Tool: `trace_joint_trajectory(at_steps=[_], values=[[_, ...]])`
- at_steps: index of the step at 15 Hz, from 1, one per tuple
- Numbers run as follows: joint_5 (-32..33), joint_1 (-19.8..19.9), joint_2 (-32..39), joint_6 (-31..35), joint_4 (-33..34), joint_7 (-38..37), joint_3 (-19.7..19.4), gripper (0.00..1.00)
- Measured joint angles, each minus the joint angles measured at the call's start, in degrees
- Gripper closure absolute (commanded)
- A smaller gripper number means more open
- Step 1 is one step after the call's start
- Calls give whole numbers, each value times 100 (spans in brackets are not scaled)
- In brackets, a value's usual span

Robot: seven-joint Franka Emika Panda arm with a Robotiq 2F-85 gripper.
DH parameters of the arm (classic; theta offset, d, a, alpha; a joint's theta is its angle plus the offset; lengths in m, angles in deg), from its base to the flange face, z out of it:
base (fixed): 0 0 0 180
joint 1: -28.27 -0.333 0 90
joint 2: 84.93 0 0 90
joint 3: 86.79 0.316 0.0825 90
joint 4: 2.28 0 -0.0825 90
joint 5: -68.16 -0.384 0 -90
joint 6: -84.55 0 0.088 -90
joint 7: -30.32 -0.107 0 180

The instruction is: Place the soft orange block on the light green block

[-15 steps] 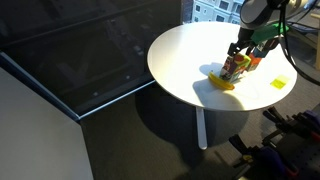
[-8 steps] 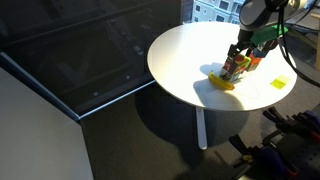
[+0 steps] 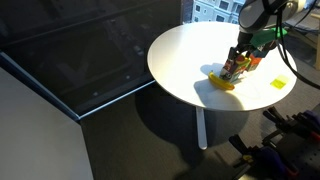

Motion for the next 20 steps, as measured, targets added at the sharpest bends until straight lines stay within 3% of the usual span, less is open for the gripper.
trace_joint_trajectory(at_steps=[2, 6, 14, 20], values=[[0, 0, -1, -8, 22, 0, 0, 47], [0, 0, -30, -35, 63, 0, 0, 69], [0, 0, -359, -234, 65, 0, -4, 83], [0, 0, -674, -703, 8, -6, -35, 84]])
